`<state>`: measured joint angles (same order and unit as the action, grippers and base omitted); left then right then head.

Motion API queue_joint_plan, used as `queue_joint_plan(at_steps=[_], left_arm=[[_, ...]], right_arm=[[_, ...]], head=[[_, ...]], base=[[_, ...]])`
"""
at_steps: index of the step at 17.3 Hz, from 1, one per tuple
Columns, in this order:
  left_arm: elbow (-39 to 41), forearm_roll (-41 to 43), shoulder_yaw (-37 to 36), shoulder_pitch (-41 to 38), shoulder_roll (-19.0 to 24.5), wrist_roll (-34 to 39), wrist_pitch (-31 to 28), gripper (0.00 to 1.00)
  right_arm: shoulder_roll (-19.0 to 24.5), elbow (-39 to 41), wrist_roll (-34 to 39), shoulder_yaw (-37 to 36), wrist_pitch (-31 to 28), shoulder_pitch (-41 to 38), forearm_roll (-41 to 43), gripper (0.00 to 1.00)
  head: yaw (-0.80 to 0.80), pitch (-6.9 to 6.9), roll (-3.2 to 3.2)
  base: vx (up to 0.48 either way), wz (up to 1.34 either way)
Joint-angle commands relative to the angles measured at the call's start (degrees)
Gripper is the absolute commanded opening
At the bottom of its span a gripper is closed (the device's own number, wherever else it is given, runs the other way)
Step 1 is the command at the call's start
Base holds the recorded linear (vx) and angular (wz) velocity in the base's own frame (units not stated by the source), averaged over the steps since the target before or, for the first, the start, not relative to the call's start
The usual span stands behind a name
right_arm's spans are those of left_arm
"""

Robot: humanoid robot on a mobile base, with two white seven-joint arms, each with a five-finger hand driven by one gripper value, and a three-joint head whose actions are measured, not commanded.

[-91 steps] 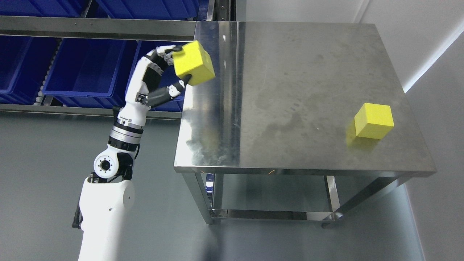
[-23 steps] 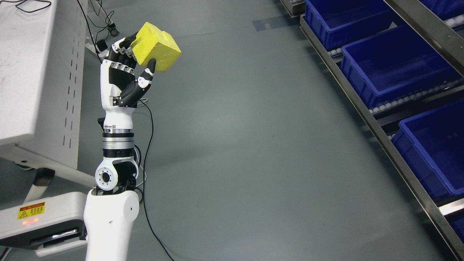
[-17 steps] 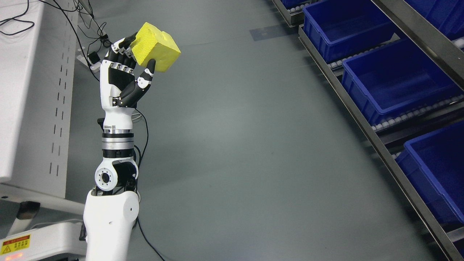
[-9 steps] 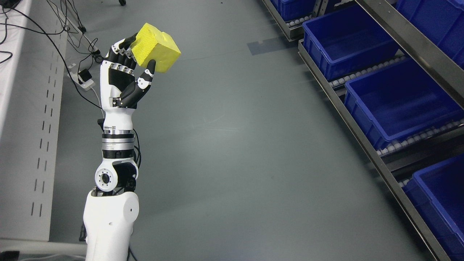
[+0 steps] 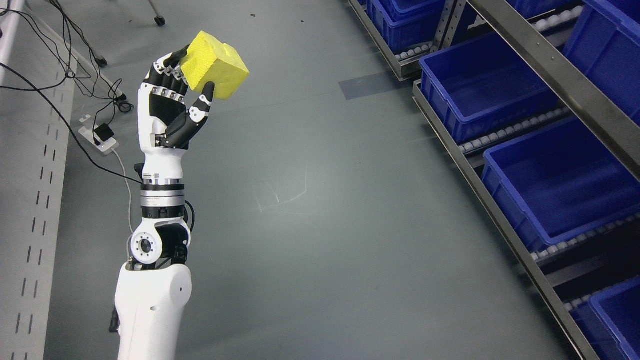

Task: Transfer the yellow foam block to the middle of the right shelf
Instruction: 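Hold the cube raised in the left hand while turning toward the blue bin shelves, then extend the left hand over a middle-shelf blue bin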

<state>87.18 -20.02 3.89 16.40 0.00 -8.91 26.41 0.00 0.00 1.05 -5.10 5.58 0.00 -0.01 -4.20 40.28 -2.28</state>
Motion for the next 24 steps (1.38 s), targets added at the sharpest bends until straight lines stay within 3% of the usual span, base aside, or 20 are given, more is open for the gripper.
queue_joint_plan(at_steps=[1, 12, 24], left_arm=[[0.27, -0.02, -0.19, 0.04, 1.00, -0.06, 0.04, 0.34], [0.35, 0.16, -2.04, 0.74, 1.00, -0.06, -0.40, 0.34], [0.44, 0.25, -3.18, 0.91, 1.00, -0.06, -0.40, 0.34]], right_arm=[[-1.00, 1.00, 0.00, 0.00, -0.04, 0.18, 0.01, 1.00], [-1.00, 1.00, 0.00, 0.00, -0.04, 0.09, 0.10, 1.00], [-1.00, 1.00, 0.00, 0.00, -0.04, 0.09, 0.10, 1.00]], head=[[0.00, 0.00, 0.00], [0.00, 0.00, 0.00], [0.00, 0.00, 0.00]], base=[[0.359, 0.04], [0.314, -0.12], [0.168, -0.74]])
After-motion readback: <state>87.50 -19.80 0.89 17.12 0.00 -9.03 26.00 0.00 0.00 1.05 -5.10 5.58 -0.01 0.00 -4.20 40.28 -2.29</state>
